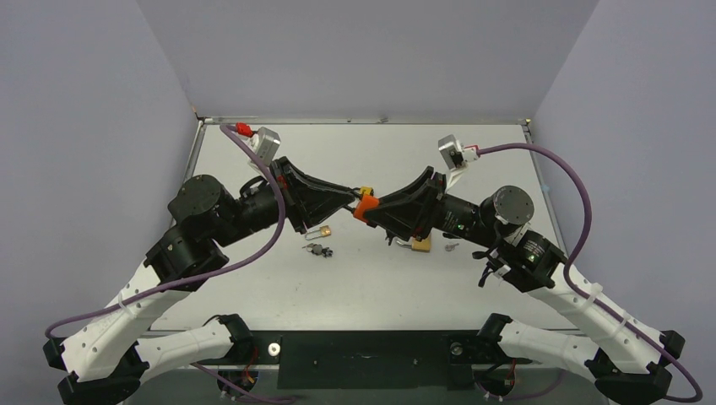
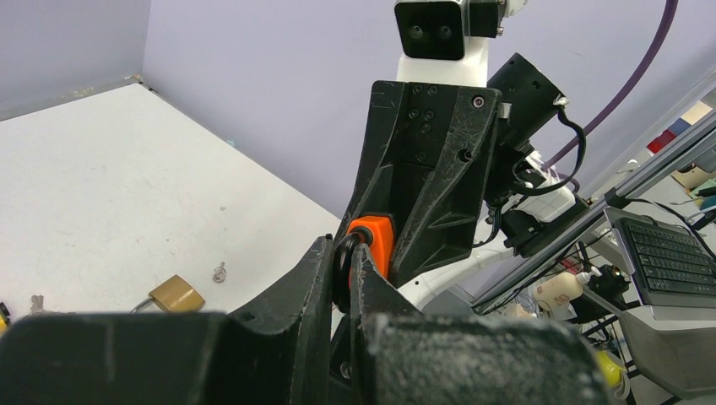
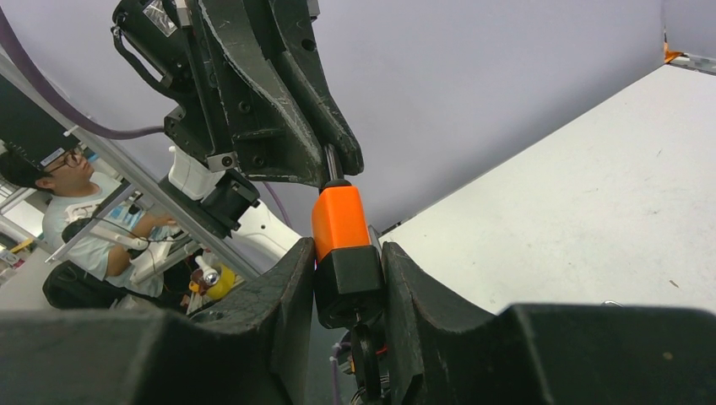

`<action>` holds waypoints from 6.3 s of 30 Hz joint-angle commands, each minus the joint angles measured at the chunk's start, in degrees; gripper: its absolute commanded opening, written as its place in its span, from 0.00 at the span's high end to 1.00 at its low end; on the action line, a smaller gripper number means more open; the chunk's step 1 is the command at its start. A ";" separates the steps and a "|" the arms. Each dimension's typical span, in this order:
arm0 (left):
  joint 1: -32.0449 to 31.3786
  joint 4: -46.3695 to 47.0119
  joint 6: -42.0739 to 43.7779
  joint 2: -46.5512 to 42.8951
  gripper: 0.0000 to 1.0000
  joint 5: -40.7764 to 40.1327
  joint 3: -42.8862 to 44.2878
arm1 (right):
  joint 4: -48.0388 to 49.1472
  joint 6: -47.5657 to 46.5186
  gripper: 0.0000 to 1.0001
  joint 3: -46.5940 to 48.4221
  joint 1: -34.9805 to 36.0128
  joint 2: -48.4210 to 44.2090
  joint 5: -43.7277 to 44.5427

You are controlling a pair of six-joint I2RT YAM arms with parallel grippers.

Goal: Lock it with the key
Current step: Lock the lock.

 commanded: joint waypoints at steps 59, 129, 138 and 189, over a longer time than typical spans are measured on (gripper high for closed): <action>-0.05 1.88 -9.03 4.15 1.00 -9.18 2.31 | 23.34 9.90 0.53 -10.46 -4.26 -0.31 -5.32; 9.63 -5.54 -1.62 2.14 0.76 20.47 -0.98 | 4.43 -1.33 1.00 -10.70 -5.17 -10.87 -2.86; 9.79 -5.95 -1.72 3.00 0.99 22.28 -0.63 | 3.57 -2.09 1.00 -9.93 -5.14 -10.32 -3.25; 1.22 -2.25 0.55 5.63 1.00 19.77 -2.59 | 17.16 6.96 1.00 -7.35 -5.71 -3.99 -8.99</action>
